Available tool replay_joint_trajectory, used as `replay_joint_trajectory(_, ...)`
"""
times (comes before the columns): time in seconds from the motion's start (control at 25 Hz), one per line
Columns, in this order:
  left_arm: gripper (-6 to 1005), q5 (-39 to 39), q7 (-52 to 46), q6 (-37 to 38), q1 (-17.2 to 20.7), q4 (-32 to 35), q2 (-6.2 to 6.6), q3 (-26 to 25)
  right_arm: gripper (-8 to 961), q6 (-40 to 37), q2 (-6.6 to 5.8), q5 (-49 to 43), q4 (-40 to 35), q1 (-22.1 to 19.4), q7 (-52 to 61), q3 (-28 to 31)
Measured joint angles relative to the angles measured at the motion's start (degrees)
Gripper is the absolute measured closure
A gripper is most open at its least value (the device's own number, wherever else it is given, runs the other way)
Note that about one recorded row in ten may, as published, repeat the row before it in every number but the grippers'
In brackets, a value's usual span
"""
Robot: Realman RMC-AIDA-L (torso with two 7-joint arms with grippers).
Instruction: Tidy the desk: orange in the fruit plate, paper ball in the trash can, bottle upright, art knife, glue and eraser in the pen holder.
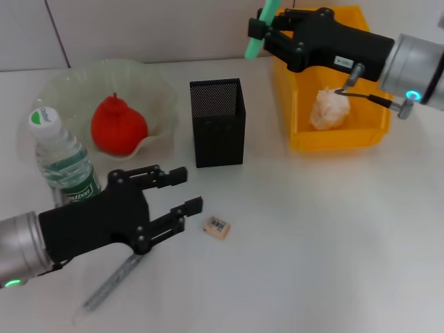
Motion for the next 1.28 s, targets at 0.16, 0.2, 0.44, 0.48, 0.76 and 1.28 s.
replay_joint_trajectory(0.16, 522, 0.0, 1.0, 0.7, 0.1, -1.1, 0.05, -1.0, 776, 3.5, -0.1, -3.3, -0.4, 1.7, 6.4, -1.3)
replay_joint_trajectory(0.2, 522, 0.0, 1.0, 0.7, 0.1, -1.1, 0.05, -1.0, 776, 4.4, -0.1, -3.9, -0.4, 2.0, 7.3, -1.8)
replay_joint_trajectory(0.44, 523, 0.1, 2.6, 1.6, 0.7, -2.8, 0.41, -2.5, 776, 7.9, 0.11, -4.6, 0.2, 3.2, 9.2, -5.9)
replay_joint_trajectory(0.48, 523, 0.1, 2.6, 1.7, 0.7, -2.8, 0.43, -2.5, 776, 9.3, 0.24, -4.6, 0.2, 3.4, 10.3, -7.8)
replay_joint_trajectory(0.76, 524, 0.2, 2.5, 1.8, 0.8, -2.9, 0.49, -2.5, 776, 13.8, 0.43, -4.6, 0.3, 3.6, 11.1, -12.1)
replay_joint_trajectory(1.28, 516, 0.1, 2.5, 3.1, 1.0, -3.5, 0.44, -2.5, 777, 17.7, 0.72, -4.4, 2.2, 5.1, 8.0, -14.4)
